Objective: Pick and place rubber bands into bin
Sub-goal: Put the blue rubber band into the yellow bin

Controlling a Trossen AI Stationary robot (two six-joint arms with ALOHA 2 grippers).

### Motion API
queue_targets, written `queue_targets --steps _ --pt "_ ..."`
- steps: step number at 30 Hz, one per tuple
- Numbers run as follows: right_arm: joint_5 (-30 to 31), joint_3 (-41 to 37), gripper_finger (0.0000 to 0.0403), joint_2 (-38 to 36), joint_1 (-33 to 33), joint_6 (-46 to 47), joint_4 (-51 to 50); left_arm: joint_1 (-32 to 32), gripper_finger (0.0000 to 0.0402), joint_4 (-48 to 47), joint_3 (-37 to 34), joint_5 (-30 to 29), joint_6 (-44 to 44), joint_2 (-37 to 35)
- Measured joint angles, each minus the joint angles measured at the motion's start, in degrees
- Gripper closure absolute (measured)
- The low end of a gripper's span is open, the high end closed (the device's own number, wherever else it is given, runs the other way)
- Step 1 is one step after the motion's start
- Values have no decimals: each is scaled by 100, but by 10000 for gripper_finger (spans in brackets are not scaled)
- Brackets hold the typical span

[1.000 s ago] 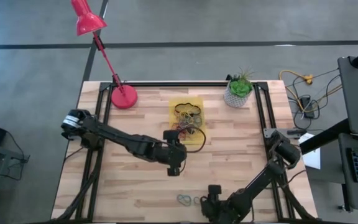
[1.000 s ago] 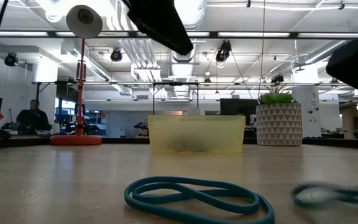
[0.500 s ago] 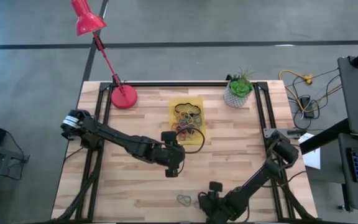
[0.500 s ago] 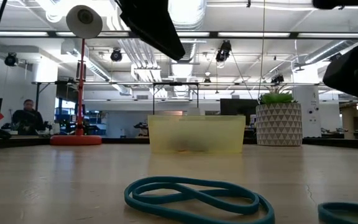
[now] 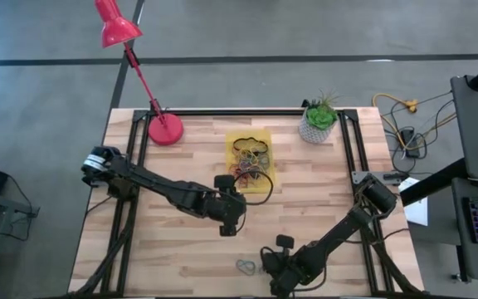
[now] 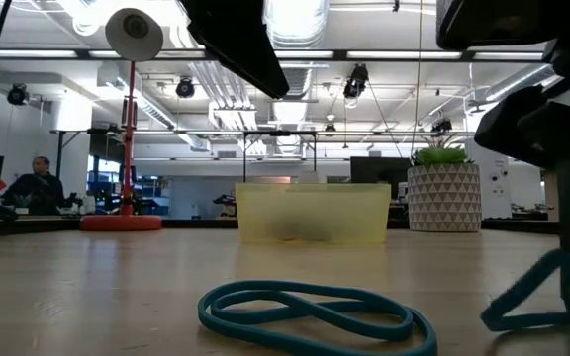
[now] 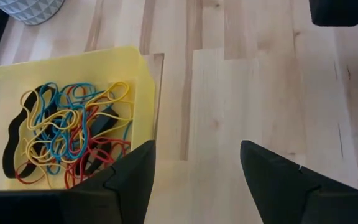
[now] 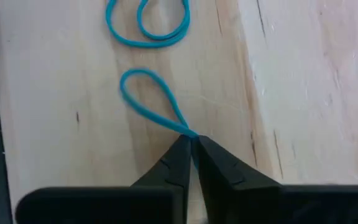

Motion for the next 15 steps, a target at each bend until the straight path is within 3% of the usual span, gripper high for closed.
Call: queue_targets --steps 2,8,15 --pt "25 -9 392 -60 -56 67 -20 0 182 -2 0 0 1 0" --pt "933 -107 395 -457 -376 57 -610 0 182 -19 0 0 1 0" --pt "2248 -253 395 -1636 -1156 -261 -1340 -4 182 -561 0 -4 -33 -44"
